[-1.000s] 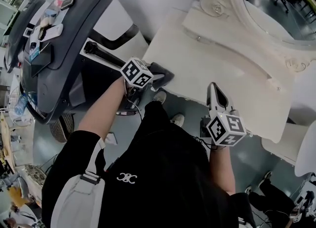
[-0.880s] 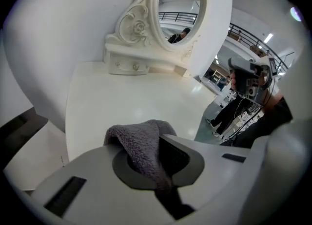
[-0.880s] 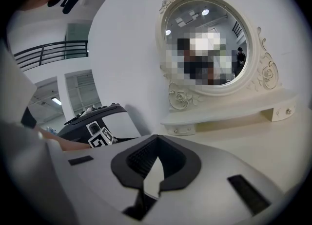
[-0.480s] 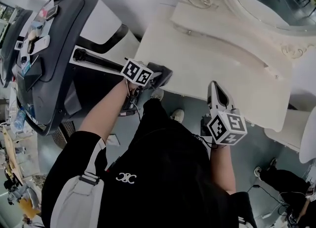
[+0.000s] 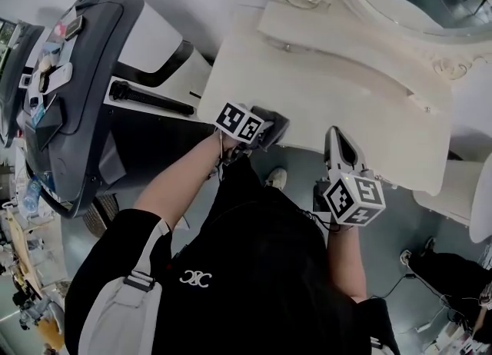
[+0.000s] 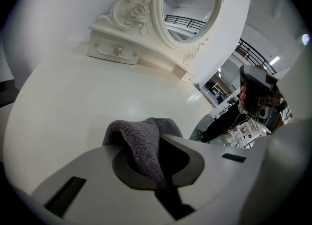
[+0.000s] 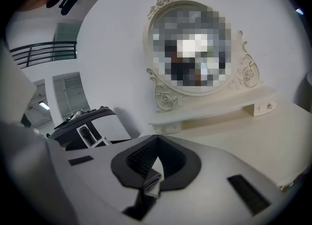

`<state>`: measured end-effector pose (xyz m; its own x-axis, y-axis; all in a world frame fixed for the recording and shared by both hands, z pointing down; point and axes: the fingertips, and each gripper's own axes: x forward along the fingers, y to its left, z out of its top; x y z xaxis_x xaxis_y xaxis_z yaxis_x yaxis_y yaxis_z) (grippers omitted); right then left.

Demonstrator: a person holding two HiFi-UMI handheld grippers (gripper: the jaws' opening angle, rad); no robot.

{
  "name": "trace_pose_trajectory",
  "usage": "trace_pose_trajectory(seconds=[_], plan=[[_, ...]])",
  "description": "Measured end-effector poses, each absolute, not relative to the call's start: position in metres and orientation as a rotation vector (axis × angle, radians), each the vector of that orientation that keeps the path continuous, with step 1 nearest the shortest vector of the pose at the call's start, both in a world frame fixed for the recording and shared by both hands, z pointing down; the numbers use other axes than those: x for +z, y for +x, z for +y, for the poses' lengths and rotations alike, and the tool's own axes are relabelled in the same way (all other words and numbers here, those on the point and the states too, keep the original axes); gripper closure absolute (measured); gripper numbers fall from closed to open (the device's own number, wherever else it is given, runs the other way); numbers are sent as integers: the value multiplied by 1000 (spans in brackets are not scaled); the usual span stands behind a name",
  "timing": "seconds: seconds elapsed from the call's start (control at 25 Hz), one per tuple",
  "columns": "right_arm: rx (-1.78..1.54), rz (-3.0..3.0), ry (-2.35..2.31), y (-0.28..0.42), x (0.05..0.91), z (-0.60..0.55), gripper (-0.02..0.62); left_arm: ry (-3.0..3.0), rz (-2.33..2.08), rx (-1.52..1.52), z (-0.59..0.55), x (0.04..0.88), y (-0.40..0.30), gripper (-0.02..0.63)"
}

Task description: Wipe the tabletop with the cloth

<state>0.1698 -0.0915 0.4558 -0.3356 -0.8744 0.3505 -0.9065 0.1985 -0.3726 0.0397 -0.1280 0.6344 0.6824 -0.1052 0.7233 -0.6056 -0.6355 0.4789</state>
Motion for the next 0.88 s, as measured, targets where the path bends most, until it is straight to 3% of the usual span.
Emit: trace_pose_trajectory(seconds=[0.88], plan=[[864, -1985, 2324, 298, 464, 8, 584, 2101, -224, 981, -72, 641, 284, 588]])
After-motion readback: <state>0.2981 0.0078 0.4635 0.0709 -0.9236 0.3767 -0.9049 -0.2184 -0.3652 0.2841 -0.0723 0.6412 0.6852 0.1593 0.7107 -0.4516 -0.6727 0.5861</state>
